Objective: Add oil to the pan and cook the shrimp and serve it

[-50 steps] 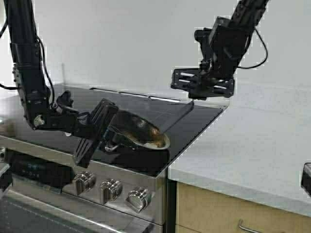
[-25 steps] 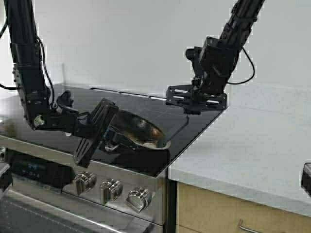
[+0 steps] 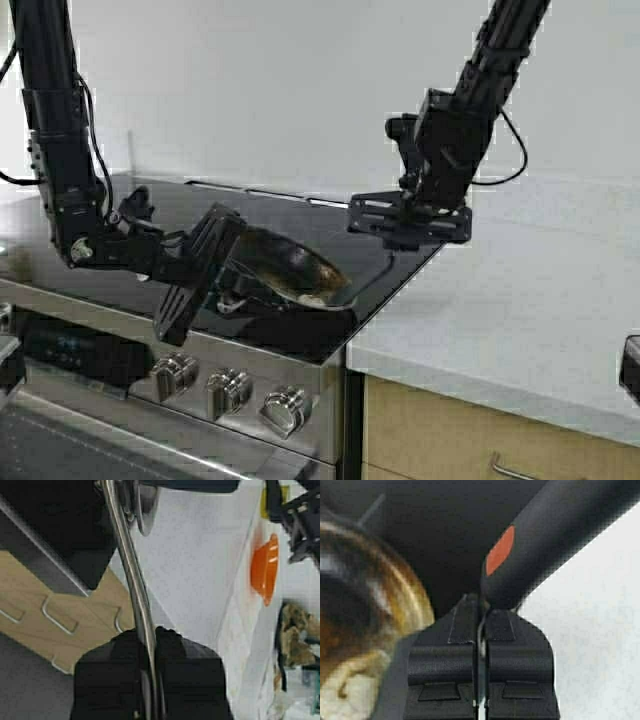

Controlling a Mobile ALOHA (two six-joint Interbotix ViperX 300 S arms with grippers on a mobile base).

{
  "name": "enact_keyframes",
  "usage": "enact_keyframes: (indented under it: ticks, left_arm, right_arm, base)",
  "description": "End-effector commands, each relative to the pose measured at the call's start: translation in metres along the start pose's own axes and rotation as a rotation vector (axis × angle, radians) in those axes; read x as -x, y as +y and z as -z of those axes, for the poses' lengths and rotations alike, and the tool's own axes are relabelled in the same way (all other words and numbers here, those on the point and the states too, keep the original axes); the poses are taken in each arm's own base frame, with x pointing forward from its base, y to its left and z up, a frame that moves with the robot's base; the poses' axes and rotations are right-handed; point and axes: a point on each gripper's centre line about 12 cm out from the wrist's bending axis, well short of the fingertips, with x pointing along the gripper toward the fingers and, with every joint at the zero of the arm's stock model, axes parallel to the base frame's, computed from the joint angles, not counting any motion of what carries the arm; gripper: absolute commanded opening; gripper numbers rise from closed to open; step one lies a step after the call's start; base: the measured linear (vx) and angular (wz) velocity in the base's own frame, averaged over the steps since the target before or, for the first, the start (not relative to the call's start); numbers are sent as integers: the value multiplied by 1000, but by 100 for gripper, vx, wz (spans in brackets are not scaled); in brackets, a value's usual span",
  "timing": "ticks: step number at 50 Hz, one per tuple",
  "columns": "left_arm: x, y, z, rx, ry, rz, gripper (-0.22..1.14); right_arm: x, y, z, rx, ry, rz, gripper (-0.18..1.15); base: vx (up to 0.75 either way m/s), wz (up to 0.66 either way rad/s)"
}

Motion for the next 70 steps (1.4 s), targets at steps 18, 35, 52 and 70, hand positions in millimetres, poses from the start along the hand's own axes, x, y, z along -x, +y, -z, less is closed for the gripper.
enact_keyframes:
  ticks: [18, 35, 52, 70]
  left_arm:
    - [-8, -7, -4, 30, 33, 44, 3]
    - [-9, -5, -1, 11, 81, 20, 3]
    - [-14, -7, 4, 7, 168, 7, 3]
    - [-16, -7, 6, 19, 221, 4, 3]
  right_arm:
    - [7, 49, 19, -131, 26, -90, 8]
    - [-8, 84, 23, -118, 39, -152, 7]
    - [-10, 108, 8, -147, 0, -197, 7]
    - [-11, 109, 6, -170, -6, -197, 7]
  base:
    - [0, 0]
    - [0, 0]
    - [0, 0]
    - [0, 0]
